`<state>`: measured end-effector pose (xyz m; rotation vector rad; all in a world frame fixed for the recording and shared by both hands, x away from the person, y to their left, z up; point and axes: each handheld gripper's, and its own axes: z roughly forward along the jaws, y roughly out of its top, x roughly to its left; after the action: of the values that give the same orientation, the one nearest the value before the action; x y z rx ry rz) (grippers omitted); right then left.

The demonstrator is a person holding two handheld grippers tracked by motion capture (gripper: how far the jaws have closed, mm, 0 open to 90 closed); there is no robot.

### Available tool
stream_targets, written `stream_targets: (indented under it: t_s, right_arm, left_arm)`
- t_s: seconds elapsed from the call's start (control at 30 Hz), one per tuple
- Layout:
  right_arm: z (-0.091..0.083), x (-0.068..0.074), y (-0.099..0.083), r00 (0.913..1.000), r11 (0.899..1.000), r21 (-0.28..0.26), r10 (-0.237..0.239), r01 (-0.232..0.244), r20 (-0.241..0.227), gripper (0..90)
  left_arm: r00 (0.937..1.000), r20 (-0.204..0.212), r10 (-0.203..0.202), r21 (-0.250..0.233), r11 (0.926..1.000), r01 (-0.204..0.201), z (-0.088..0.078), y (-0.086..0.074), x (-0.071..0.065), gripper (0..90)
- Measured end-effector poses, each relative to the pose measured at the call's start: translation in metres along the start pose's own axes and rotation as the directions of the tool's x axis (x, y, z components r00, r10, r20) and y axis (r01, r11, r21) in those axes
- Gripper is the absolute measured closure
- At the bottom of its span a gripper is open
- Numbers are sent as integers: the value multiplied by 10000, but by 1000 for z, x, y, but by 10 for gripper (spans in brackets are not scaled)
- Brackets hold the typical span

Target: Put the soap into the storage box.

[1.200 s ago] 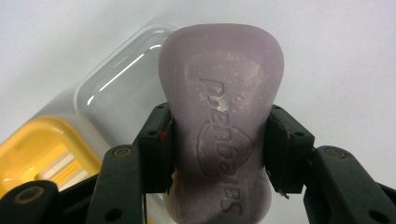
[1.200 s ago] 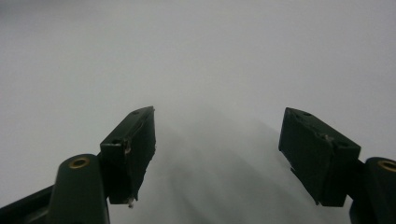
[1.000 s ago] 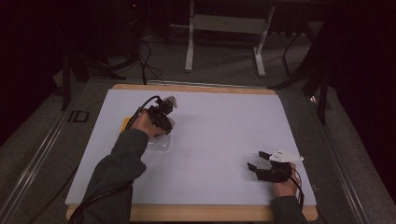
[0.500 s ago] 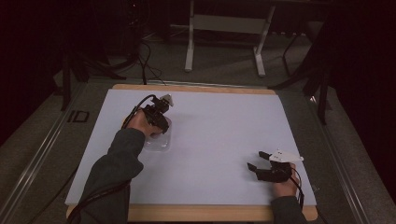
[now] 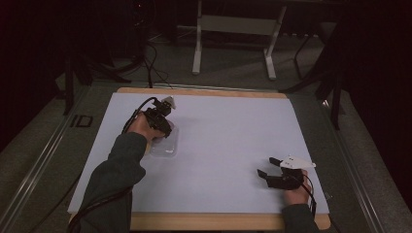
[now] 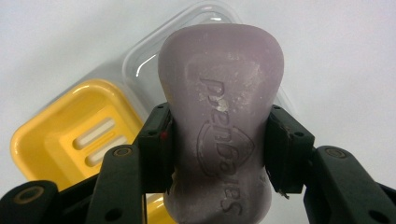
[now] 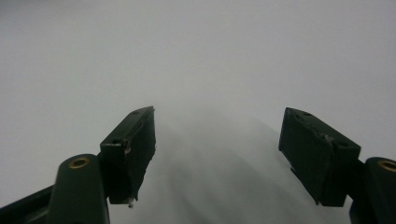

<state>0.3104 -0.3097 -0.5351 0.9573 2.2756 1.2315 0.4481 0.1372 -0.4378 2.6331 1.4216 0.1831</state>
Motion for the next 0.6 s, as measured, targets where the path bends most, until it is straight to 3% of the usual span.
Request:
stream_targets:
  t_s: [0.6]
  right_arm:
    - [0,0,0,10000,10000,6,0,0,10,267]
  left_arm:
    - [9993,-99,-353,93,9993,354,-1,-8,12,501]
